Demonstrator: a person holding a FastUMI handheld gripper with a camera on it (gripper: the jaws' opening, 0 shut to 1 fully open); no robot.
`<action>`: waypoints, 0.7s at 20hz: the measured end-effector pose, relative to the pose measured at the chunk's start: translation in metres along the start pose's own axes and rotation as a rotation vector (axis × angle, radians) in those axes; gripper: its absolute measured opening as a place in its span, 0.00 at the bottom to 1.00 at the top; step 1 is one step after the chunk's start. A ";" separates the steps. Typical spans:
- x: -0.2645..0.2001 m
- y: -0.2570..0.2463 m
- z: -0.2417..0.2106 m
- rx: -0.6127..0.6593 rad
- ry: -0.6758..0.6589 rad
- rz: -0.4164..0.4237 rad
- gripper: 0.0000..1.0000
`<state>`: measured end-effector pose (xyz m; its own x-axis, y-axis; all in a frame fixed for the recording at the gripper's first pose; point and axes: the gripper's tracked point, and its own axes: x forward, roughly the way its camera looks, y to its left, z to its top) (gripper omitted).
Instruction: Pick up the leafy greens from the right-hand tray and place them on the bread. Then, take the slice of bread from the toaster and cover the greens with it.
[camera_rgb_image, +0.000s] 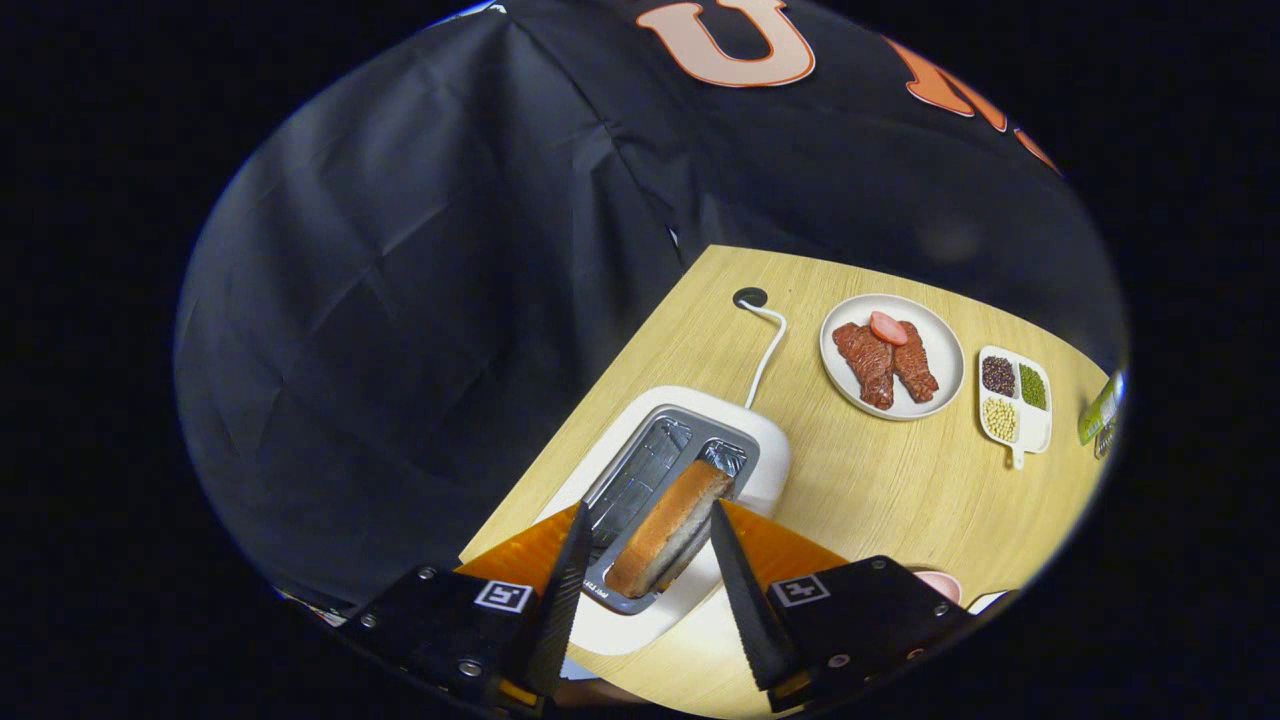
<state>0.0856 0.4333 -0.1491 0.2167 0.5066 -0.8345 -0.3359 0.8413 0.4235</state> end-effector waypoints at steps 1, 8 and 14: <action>0.003 -0.001 -0.004 0.005 0.012 -0.004 0.70; -0.003 -0.010 -0.004 0.070 -0.003 0.003 0.16; -0.050 -0.020 0.004 0.119 -0.104 0.057 0.08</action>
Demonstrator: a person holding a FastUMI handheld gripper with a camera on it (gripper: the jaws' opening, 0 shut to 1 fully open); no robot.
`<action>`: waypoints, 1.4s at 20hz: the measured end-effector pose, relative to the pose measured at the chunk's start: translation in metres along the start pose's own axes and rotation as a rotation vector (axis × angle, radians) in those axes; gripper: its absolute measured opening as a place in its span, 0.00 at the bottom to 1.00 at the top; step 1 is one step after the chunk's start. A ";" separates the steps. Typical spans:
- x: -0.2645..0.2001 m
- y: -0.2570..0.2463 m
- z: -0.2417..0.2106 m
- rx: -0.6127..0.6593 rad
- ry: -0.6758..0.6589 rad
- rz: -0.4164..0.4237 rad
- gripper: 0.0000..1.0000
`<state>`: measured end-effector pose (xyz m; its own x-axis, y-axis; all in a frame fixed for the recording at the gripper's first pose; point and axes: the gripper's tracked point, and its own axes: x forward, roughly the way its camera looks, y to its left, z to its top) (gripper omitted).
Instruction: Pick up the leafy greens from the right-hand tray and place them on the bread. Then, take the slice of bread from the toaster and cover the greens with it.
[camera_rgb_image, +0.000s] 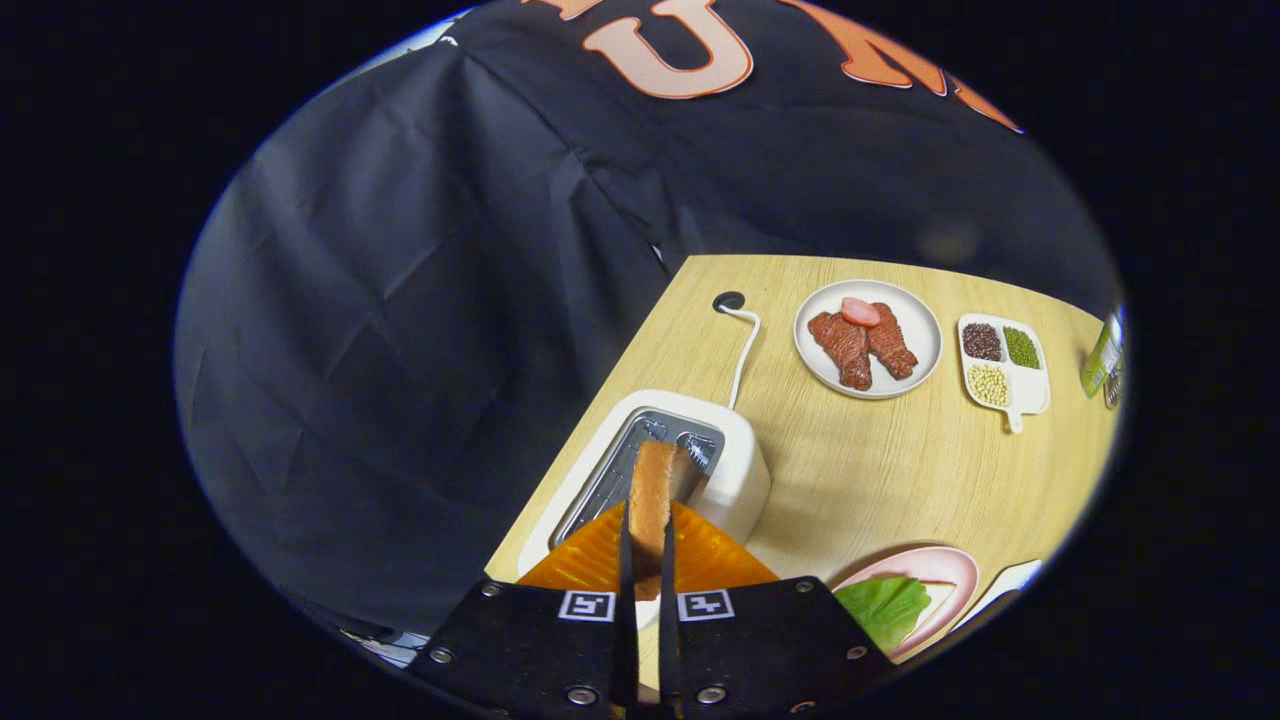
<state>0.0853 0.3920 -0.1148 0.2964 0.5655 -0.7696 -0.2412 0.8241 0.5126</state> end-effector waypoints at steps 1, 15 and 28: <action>-0.009 -0.001 0.000 0.006 -0.020 0.009 0.08; -0.100 -0.089 -0.070 0.033 -0.105 0.046 0.08; -0.064 -0.188 -0.156 0.149 -0.021 0.064 0.08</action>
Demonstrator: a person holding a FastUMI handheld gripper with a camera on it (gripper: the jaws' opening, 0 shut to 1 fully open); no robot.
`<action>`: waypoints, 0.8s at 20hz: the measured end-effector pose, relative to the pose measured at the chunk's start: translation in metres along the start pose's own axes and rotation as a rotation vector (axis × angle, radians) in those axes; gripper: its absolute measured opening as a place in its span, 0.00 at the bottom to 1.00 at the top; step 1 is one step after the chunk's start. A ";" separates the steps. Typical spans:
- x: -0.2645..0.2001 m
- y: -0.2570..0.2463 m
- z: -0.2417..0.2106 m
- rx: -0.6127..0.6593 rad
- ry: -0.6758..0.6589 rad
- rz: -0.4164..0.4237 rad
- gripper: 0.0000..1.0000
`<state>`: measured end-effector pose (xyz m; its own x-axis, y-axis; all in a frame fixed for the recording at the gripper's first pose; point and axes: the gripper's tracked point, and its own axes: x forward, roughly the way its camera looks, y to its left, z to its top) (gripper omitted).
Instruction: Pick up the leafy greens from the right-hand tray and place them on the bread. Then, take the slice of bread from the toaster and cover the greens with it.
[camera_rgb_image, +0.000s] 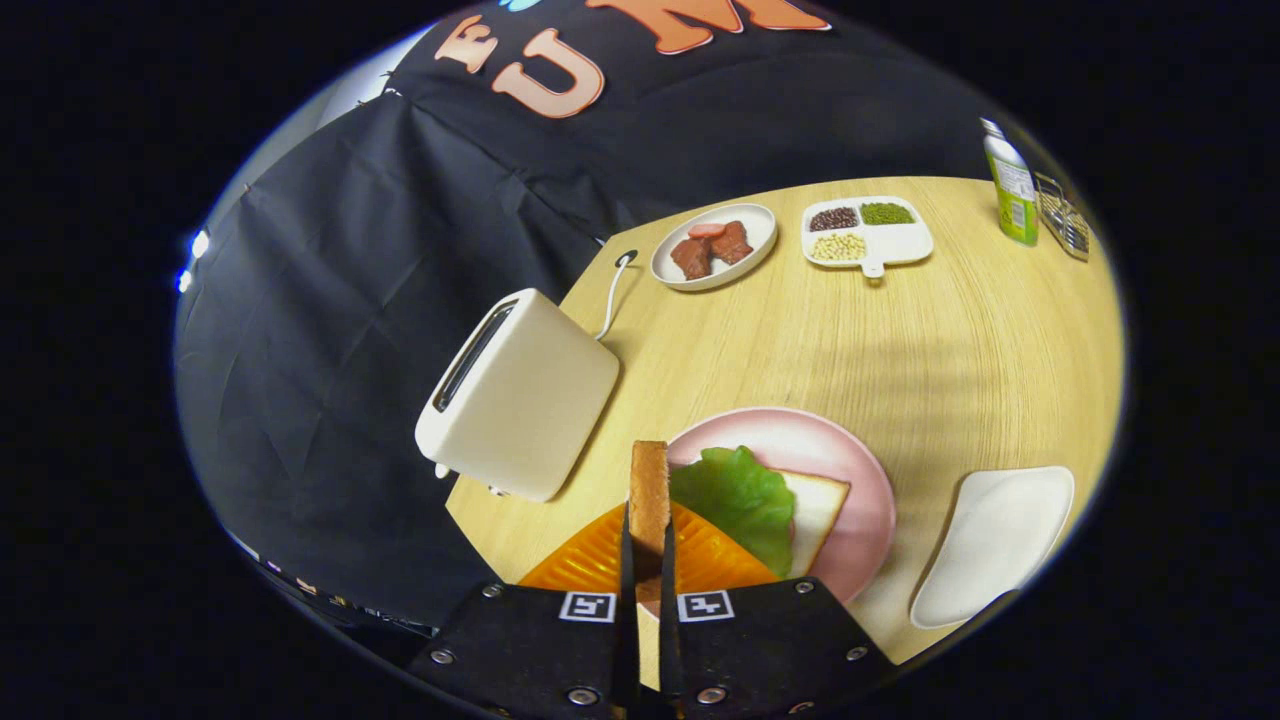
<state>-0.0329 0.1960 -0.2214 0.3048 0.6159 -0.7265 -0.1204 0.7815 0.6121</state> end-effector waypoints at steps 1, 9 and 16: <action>0.002 -0.007 -0.001 0.003 -0.006 -0.005 0.08; 0.003 -0.049 -0.009 -0.060 -0.043 -0.084 0.16; -0.032 -0.078 0.031 -0.182 -0.259 -0.253 0.50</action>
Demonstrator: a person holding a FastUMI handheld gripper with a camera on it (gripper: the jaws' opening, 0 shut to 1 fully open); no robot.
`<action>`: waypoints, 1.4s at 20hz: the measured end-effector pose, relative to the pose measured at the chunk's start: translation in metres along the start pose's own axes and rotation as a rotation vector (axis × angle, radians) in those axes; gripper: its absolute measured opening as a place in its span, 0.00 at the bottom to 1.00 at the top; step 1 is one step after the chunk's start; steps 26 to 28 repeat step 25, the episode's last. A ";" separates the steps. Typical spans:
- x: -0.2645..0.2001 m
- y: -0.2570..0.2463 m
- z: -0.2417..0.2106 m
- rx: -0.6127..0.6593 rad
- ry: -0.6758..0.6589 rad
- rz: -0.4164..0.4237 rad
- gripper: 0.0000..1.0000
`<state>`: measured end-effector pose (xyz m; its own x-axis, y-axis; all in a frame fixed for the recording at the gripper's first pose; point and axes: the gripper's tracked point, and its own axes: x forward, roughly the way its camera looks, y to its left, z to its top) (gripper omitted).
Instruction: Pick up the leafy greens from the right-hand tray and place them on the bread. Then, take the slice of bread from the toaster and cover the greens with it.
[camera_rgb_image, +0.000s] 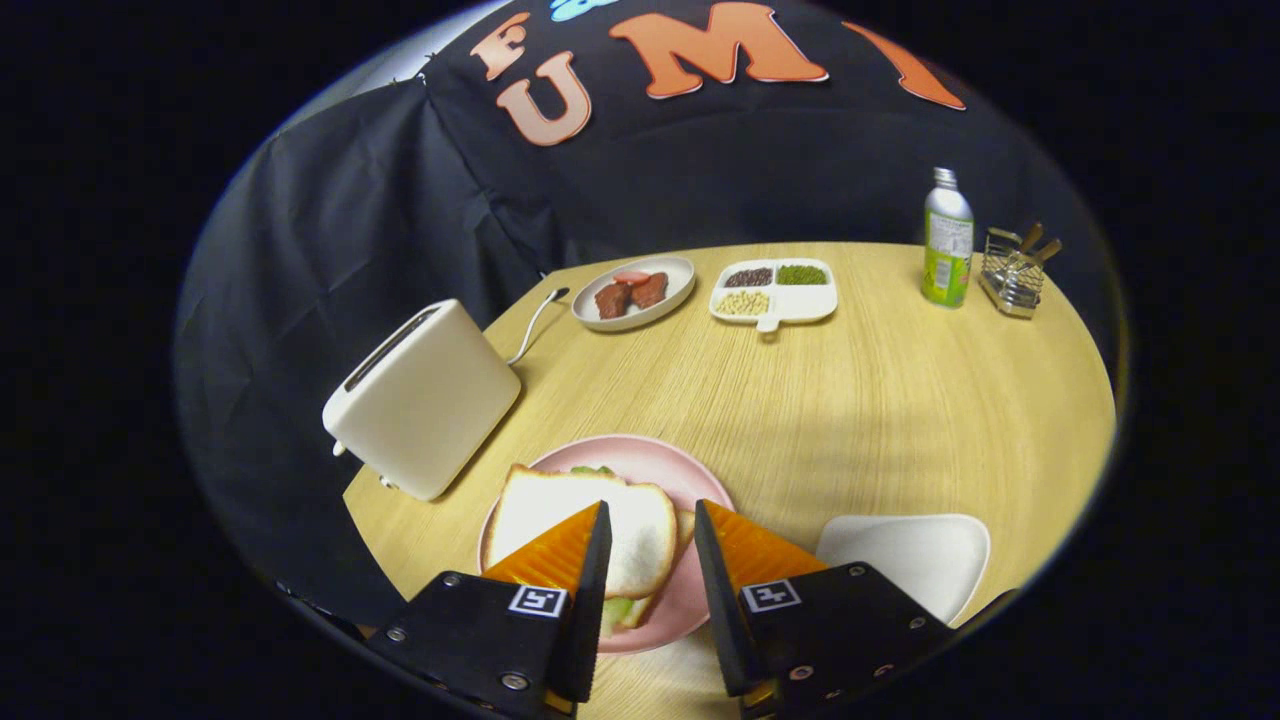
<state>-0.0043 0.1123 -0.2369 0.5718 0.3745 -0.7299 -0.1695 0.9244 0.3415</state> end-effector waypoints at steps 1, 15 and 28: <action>-0.007 -0.009 0.013 -0.008 -0.056 -0.036 0.52; -0.143 -0.036 0.156 -0.175 -0.715 -0.364 0.88; -0.166 -0.027 0.168 -0.220 -0.796 -0.385 0.96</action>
